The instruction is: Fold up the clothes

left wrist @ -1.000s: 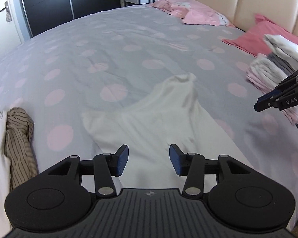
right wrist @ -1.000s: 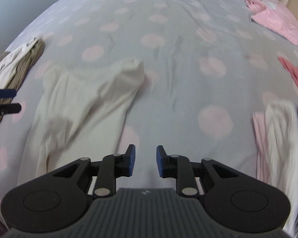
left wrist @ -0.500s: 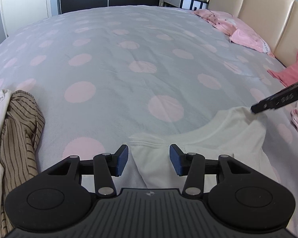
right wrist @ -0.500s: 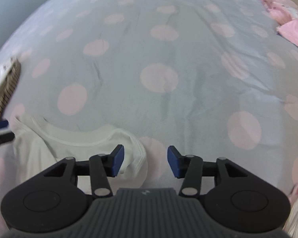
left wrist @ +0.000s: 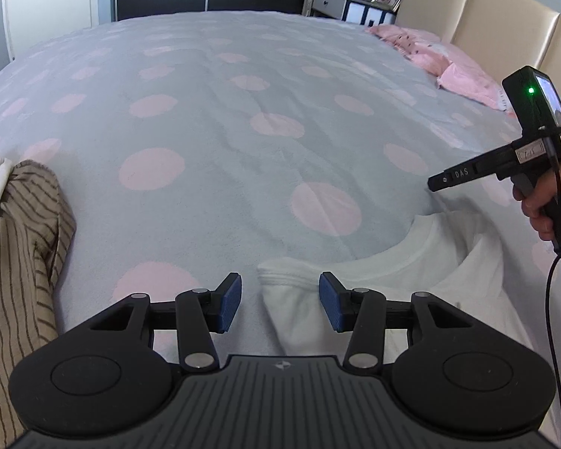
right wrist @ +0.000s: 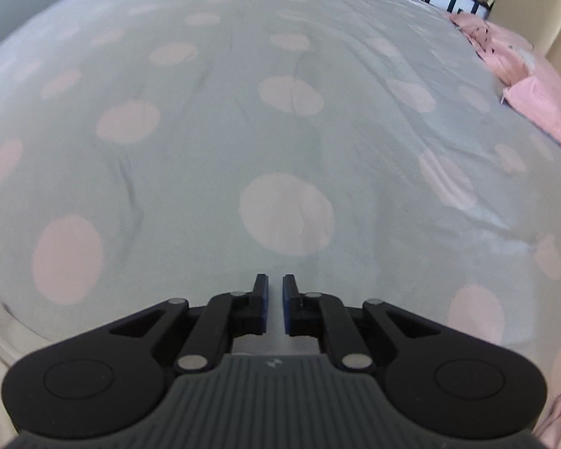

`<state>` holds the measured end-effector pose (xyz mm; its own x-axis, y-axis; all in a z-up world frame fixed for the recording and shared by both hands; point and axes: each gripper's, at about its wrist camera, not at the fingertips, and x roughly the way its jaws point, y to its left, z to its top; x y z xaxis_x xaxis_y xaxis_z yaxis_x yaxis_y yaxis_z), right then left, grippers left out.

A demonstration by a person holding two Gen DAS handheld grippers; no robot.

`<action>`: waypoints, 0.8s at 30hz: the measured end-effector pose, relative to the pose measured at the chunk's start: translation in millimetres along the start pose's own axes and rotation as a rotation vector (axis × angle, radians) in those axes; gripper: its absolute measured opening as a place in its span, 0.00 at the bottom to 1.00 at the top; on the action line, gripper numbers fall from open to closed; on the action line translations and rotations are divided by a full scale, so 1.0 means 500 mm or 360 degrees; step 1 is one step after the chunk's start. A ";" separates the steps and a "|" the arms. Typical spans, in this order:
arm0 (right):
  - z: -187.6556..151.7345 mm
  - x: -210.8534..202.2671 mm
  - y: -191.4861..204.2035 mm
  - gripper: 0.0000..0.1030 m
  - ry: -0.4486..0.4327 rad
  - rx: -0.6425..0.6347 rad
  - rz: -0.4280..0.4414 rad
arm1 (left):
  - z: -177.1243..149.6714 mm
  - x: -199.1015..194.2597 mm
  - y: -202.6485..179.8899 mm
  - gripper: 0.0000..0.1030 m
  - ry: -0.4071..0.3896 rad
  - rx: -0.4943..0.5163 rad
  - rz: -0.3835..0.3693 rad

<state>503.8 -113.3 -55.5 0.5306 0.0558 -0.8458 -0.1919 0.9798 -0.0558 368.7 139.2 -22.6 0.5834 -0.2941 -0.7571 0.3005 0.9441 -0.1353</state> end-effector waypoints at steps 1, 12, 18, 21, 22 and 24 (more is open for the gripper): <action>-0.004 -0.015 -0.010 0.12 -0.0024 0.0002 0.0007 | 0.002 -0.004 -0.007 0.43 -0.0018 0.0022 -0.0031; -0.112 -0.153 -0.102 0.25 -0.0149 0.0009 0.0239 | 0.008 0.019 -0.193 0.58 -0.0014 0.0490 -0.0312; -0.157 -0.161 -0.122 0.15 -0.0086 -0.0048 0.0318 | 0.009 0.067 -0.281 0.60 -0.0005 0.0624 -0.0339; -0.183 -0.135 -0.132 0.15 -0.0042 -0.0020 0.0381 | 0.010 0.104 -0.299 0.56 0.0015 0.0596 -0.0362; -0.190 -0.127 -0.134 0.15 -0.0038 -0.0023 0.0404 | 0.012 0.114 -0.301 0.51 0.0023 0.0575 -0.0377; -0.199 -0.120 -0.132 0.15 -0.0056 -0.0057 0.0441 | 0.015 0.131 -0.296 0.27 0.0063 0.0521 -0.0382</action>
<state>402.5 -200.5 -53.6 0.4820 0.3279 -0.8125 -0.3625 0.9189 0.1558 368.0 -20.9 -47.4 0.4398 -0.4885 -0.7536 0.6528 0.7501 -0.1052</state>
